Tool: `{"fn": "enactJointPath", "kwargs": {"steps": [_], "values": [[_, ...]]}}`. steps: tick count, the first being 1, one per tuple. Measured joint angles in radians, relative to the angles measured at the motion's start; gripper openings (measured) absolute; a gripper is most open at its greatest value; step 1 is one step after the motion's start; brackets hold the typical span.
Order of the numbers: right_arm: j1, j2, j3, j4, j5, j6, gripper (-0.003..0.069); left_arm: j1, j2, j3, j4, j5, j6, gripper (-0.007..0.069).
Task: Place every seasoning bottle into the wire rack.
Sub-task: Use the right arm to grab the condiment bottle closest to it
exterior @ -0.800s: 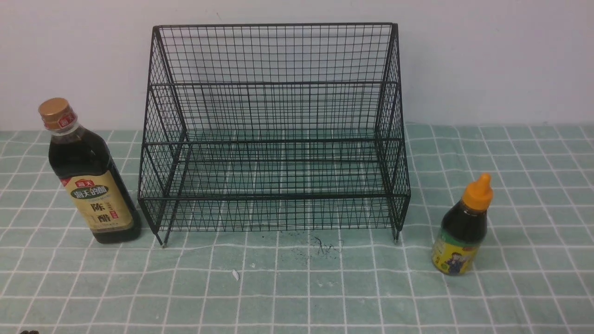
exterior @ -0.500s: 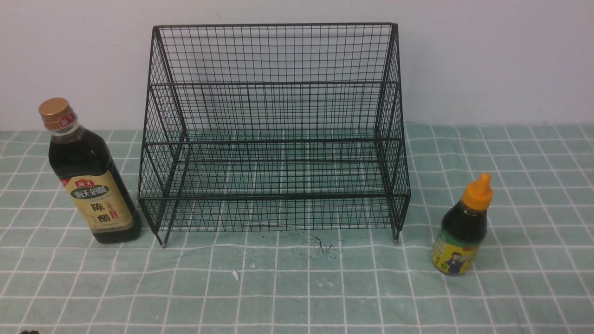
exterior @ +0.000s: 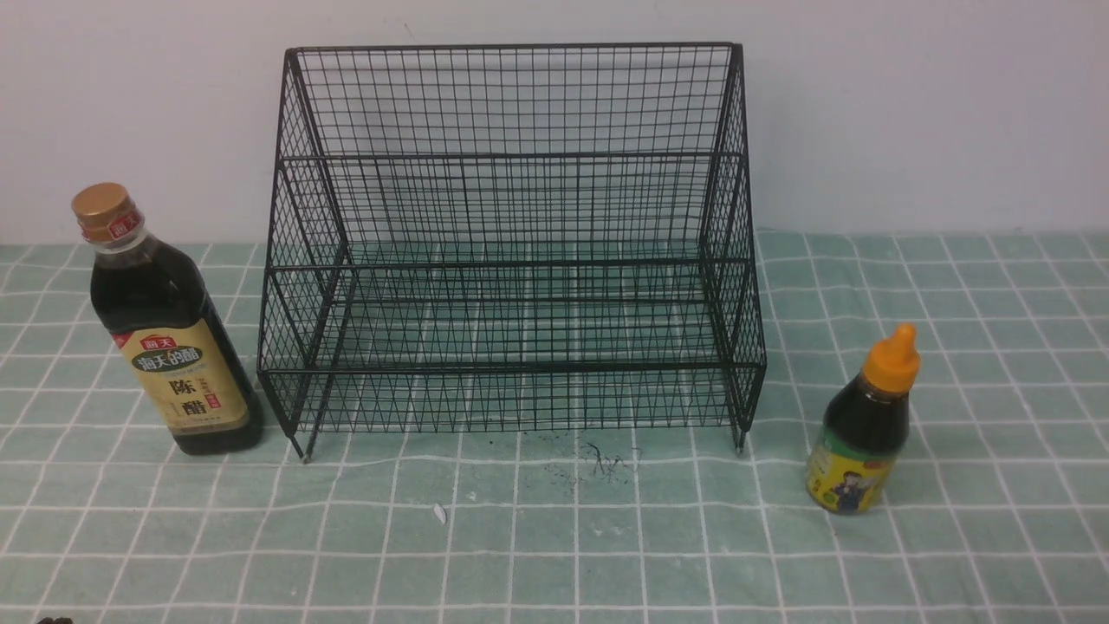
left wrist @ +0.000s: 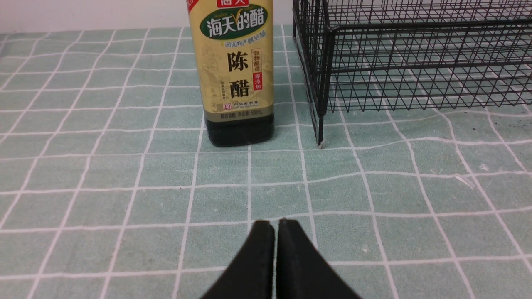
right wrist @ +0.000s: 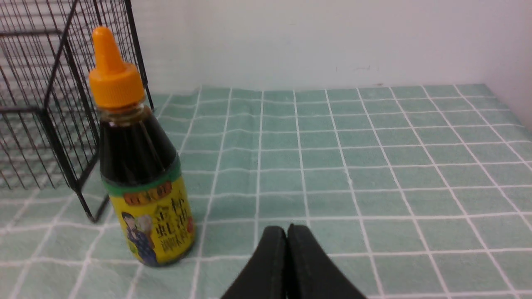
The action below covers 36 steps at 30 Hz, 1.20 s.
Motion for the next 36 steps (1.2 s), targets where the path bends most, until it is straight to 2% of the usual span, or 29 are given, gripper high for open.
{"fn": "enactJointPath", "kwargs": {"steps": [2, 4, 5, 7, 8, 11, 16, 18, 24, 25, 26, 28, 29, 31, 34, 36], "values": [[0.000, 0.000, 0.002, 0.052, -0.044, 0.027, -0.0015, 0.000, 0.000, 0.000, 0.000, 0.000, 0.000, -0.0006], [0.000, 0.000, 0.002, 0.179, -0.168, 0.113, -0.0015, 0.000, 0.000, 0.000, 0.000, 0.000, 0.000, -0.0006], [0.000, 0.000, 0.002, 0.203, -0.178, 0.128, -0.0015, 0.000, 0.000, 0.000, 0.000, 0.000, 0.000, -0.0006], [0.000, 0.000, 0.002, 0.349, -0.290, 0.210, -0.0015, 0.000, 0.000, 0.000, 0.000, 0.000, 0.000, -0.0006], [0.000, 0.000, 0.002, 0.384, -0.314, 0.222, -0.0015, 0.000, 0.000, 0.000, 0.000, 0.000, 0.000, -0.0006], [0.000, 0.000, 0.002, 0.454, -0.357, 0.235, -0.0015, 0.000, 0.000, 0.000, 0.000, 0.000, 0.000, -0.0006], [0.000, 0.000, 0.002, 0.499, -0.447, 0.271, -0.0015, 0.000, 0.000, 0.000, 0.000, 0.000, 0.000, -0.0006], [0.001, 0.000, -0.015, 0.503, -0.436, 0.277, -0.0015, 0.000, 0.000, 0.000, 0.000, 0.000, 0.000, -0.0006], [0.001, 0.084, -0.282, 0.368, -0.149, 0.206, -0.0015, 0.000, 0.000, 0.000, 0.000, 0.000, 0.000, -0.0006], [0.001, 0.169, -0.403, 0.325, -0.022, 0.160, -0.0015, 0.000, 0.000, 0.000, 0.000, 0.000, 0.000, -0.0006], [0.001, 0.194, -0.416, 0.321, 0.012, 0.147, -0.0015, 0.000, 0.000, 0.000, 0.000, 0.000, 0.000, -0.0006], [0.001, 0.351, -0.568, 0.298, 0.225, 0.057, -0.0015, 0.000, 0.000, 0.000, 0.000, 0.000, 0.000, -0.0006], [0.001, 0.382, -0.593, 0.296, 0.262, 0.039, -0.0015, 0.000, 0.000, 0.000, 0.000, 0.000, 0.000, -0.0006], [0.001, 0.600, -0.753, 0.290, 0.489, -0.051, -0.0015, 0.000, 0.000, 0.000, 0.000, 0.000, 0.000, -0.0006], [0.001, 0.800, -0.892, 0.274, 0.679, -0.077, -0.0002, 0.000, 0.000, 0.000, 0.000, 0.000, 0.000, -0.0006], [0.001, 0.915, -0.976, 0.261, 0.743, -0.087, 0.0019, 0.000, 0.000, 0.000, 0.000, 0.000, 0.000, -0.0006]]}}
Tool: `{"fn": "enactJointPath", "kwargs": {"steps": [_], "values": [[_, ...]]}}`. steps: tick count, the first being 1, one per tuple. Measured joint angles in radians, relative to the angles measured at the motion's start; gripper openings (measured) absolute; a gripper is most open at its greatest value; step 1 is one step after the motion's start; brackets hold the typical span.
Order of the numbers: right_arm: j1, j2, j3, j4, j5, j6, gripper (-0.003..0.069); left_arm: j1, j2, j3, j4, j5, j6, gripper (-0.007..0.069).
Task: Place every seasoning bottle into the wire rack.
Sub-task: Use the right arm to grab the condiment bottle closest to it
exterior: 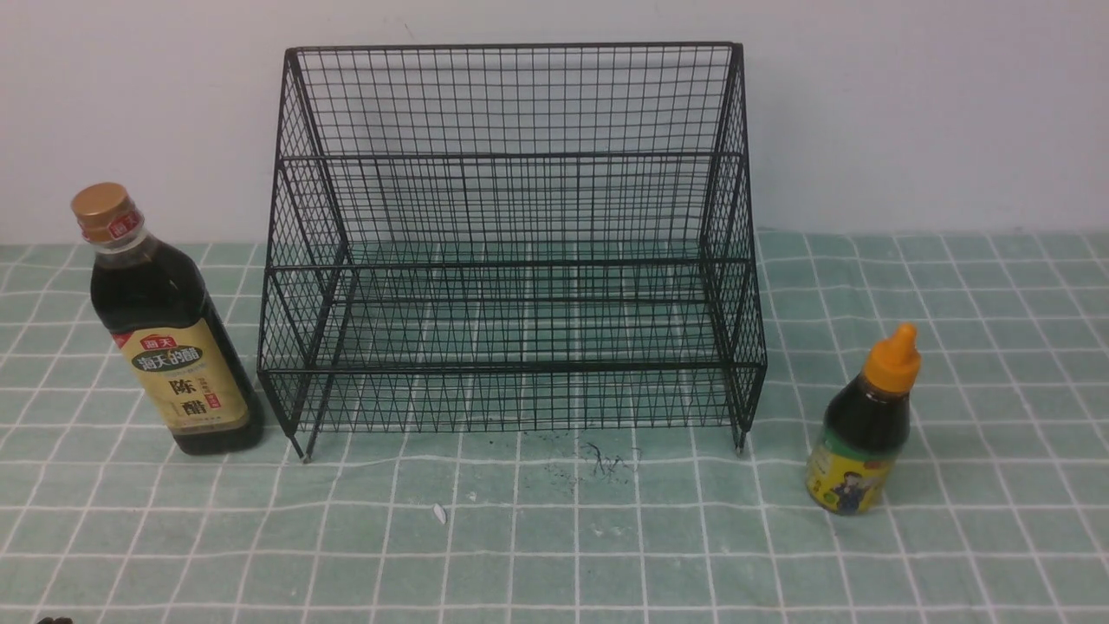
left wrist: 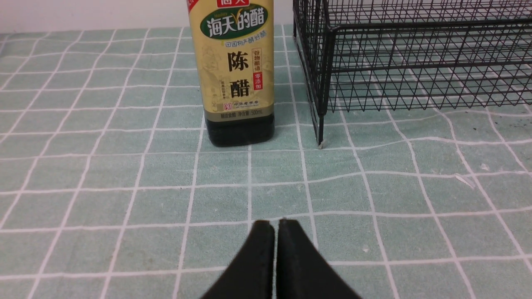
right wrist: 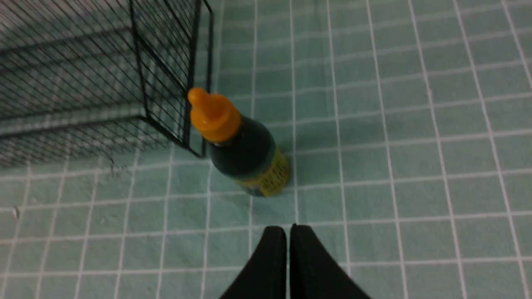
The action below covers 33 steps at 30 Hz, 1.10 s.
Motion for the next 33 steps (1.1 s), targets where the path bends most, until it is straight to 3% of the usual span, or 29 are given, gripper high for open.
{"fn": "enactJointPath", "kwargs": {"steps": [4, 9, 10, 11, 12, 14, 18, 23, 25, 29, 30, 31, 33], "values": [[0.022, 0.174, -0.131, -0.017, 0.077, -0.049, 0.0099, 0.000, 0.000, 0.000, 0.000, 0.000, 0.000, -0.0006], [0.147, 0.385, -0.279, -0.069, 0.087, -0.052, 0.0308, 0.000, 0.000, 0.000, 0.000, 0.000, 0.000, -0.0006], [0.147, 0.385, -0.283, -0.069, 0.087, -0.052, 0.0308, 0.000, 0.000, 0.000, 0.000, 0.000, 0.000, -0.0006], [0.187, 0.433, -0.311, -0.099, 0.084, -0.034, 0.0388, 0.000, 0.000, 0.000, 0.000, 0.000, 0.000, -0.0006], [0.191, 0.438, -0.316, -0.102, 0.083, -0.032, 0.0397, 0.000, 0.000, 0.000, 0.000, 0.000, 0.000, -0.0006], [0.235, 0.494, -0.339, -0.135, 0.060, -0.019, 0.0501, 0.000, 0.000, 0.000, 0.000, 0.000, 0.000, -0.0006], [0.254, 0.589, -0.345, -0.149, 0.027, -0.009, 0.0589, 0.000, 0.000, 0.000, 0.000, 0.000, 0.000, -0.0006], [0.256, 0.685, -0.345, -0.154, 0.014, -0.009, 0.0597, 0.000, 0.000, 0.000, 0.000, 0.000, 0.000, -0.0006], [0.256, 0.732, -0.345, -0.154, 0.012, -0.009, 0.0564, 0.000, 0.000, 0.000, 0.000, 0.000, 0.000, -0.0006], [0.256, 0.755, -0.346, -0.145, 0.013, -0.010, 0.0428, 0.000, 0.000, 0.000, 0.000, 0.000, 0.000, -0.0006], [0.257, 0.755, -0.352, -0.135, 0.024, -0.017, 0.0320, 0.000, 0.000, 0.000, 0.000, 0.000, 0.000, -0.0006], [0.257, 0.755, -0.358, -0.135, 0.039, -0.026, 0.0280, 0.000, 0.000, 0.000, 0.000, 0.000, 0.000, -0.0006], [0.257, 0.754, -0.379, -0.130, 0.085, -0.054, 0.0299, 0.000, 0.000, 0.000, 0.000, 0.000, 0.000, -0.0006]]}}
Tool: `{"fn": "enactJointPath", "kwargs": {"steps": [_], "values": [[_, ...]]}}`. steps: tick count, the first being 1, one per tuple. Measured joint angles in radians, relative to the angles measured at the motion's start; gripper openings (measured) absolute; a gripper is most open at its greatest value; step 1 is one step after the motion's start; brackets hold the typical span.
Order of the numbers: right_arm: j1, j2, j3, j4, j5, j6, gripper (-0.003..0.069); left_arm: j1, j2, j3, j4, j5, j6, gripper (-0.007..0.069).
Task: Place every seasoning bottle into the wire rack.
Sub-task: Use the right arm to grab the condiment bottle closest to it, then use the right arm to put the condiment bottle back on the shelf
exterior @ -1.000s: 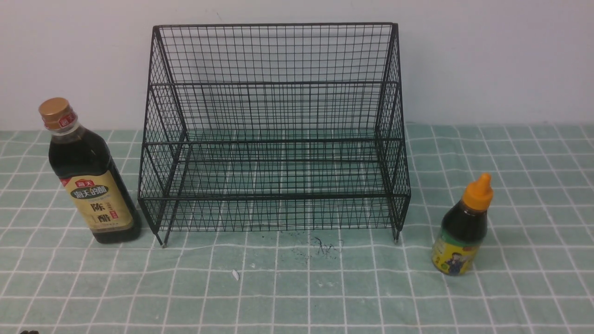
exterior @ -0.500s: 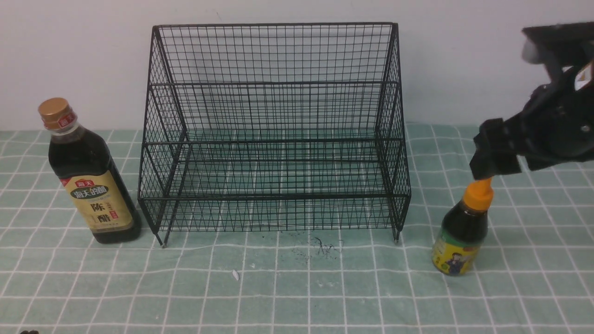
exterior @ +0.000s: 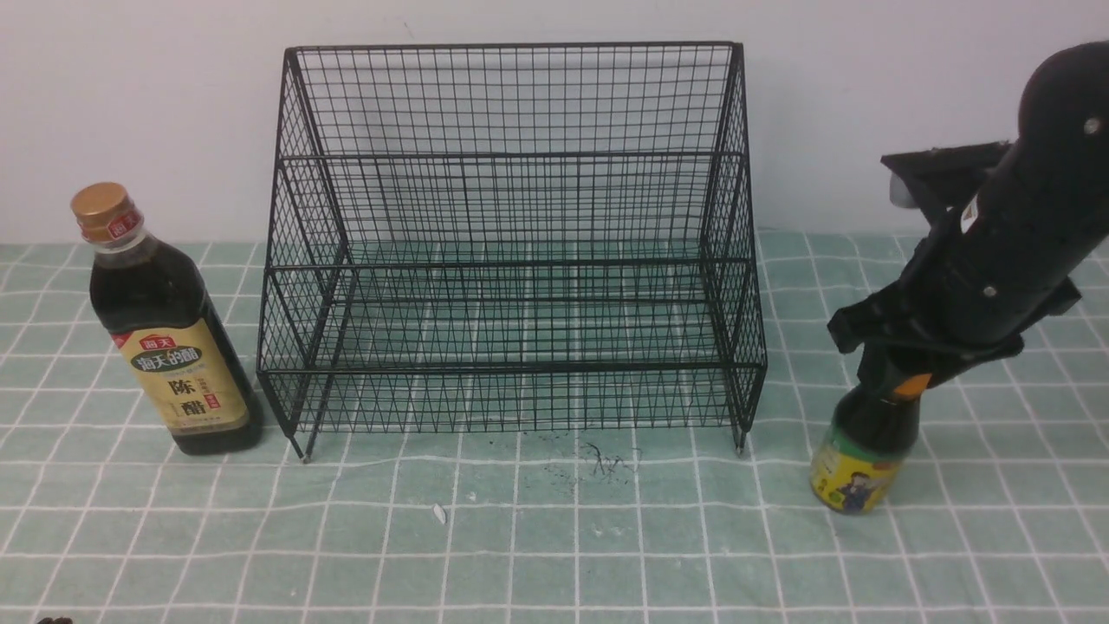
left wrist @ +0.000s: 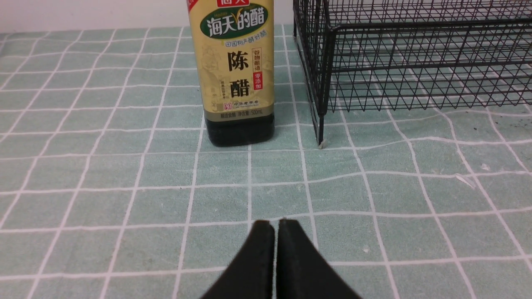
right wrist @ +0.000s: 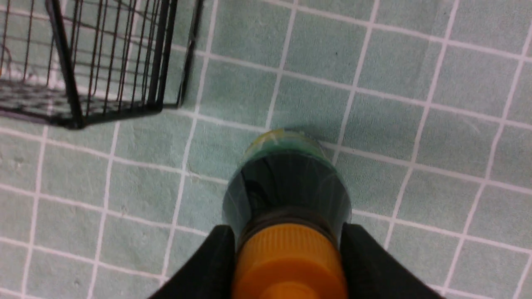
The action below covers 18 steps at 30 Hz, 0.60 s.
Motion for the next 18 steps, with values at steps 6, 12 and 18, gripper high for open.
{"fn": "enactJointPath", "kwargs": {"steps": [6, 12, 18], "values": [[0.019, -0.060, -0.118, 0.021, 0.079, -0.023, 0.0300, 0.000, 0.000, 0.000, 0.000, 0.000, 0.000, -0.0006], [0.179, -0.169, -0.325, 0.036, 0.087, -0.029, 0.0300, 0.000, 0.000, 0.000, 0.000, 0.000, 0.000, -0.0006], [0.264, -0.116, -0.490, 0.045, 0.112, -0.029, 0.0300, 0.000, 0.000, 0.000, 0.000, 0.000, 0.000, -0.0006]]}}
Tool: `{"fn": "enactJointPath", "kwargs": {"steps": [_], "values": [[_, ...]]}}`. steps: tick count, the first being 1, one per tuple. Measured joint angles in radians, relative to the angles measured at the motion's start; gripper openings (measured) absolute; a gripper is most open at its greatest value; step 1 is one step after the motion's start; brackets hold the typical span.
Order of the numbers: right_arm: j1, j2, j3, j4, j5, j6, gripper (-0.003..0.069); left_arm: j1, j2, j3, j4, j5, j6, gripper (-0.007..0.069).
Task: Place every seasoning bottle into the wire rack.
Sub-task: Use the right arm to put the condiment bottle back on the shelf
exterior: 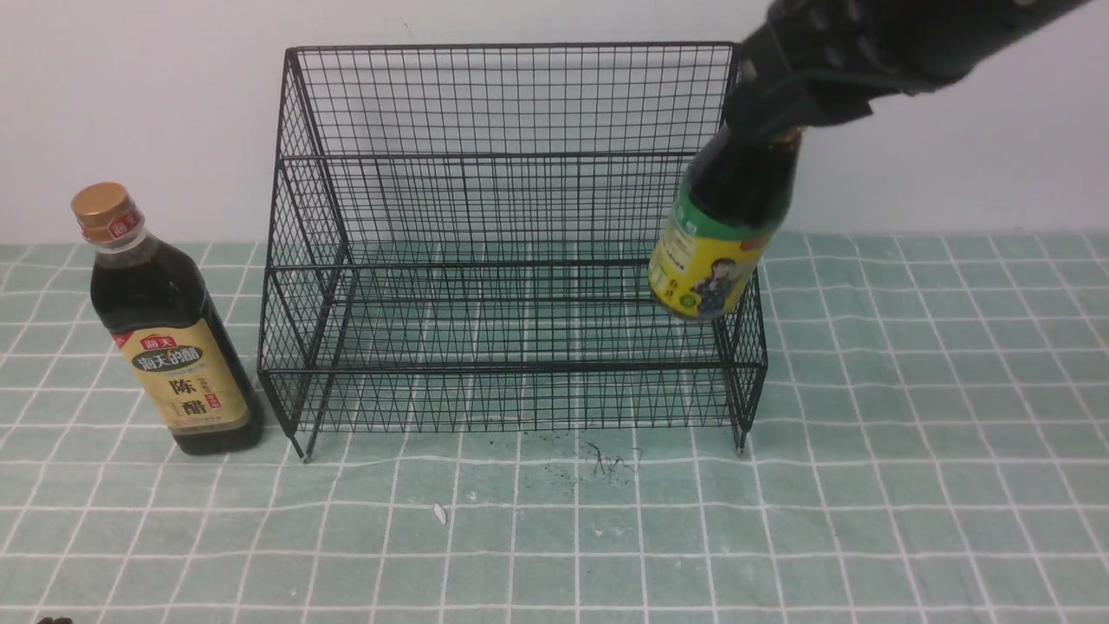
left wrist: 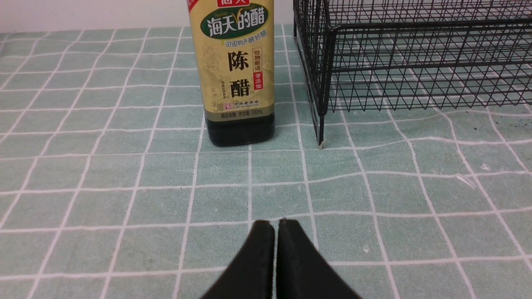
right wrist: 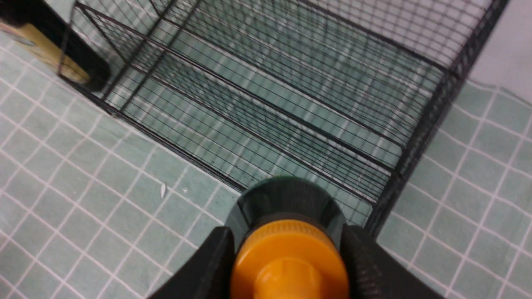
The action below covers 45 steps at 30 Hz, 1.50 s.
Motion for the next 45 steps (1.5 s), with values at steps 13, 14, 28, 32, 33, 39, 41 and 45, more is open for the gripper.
{"fn": "enactJointPath", "kwargs": {"steps": [13, 14, 28, 32, 33, 39, 41, 45], "values": [[0.001, 0.263, -0.165, -0.080, -0.013, -0.001, 0.0300, 0.000, 0.000, 0.000, 0.000, 0.000, 0.000, -0.0006], [0.001, 0.269, -0.166, -0.078, -0.015, -0.001, 0.0300, 0.000, 0.000, 0.000, 0.000, 0.000, 0.000, -0.0006], [0.001, 0.336, -0.159, -0.016, -0.003, 0.000, 0.0300, 0.000, 0.000, 0.000, 0.000, 0.000, 0.000, -0.0006], [0.001, 0.366, -0.159, -0.022, -0.005, 0.000, 0.0300, 0.000, 0.000, 0.000, 0.000, 0.000, 0.000, -0.0006], [0.001, 0.368, -0.159, -0.023, -0.005, 0.000, 0.0300, 0.000, 0.000, 0.000, 0.000, 0.000, 0.000, -0.0006], [0.001, 0.412, -0.152, -0.016, -0.007, 0.002, 0.0300, 0.000, 0.000, 0.000, 0.000, 0.000, 0.000, -0.0006], [0.001, 0.419, -0.149, -0.016, -0.007, 0.006, 0.0300, 0.000, 0.000, 0.000, 0.000, 0.000, 0.000, -0.0006], [0.001, 0.437, -0.146, -0.016, -0.009, 0.016, 0.0300, 0.000, 0.000, 0.000, 0.000, 0.000, 0.000, -0.0006]]}}
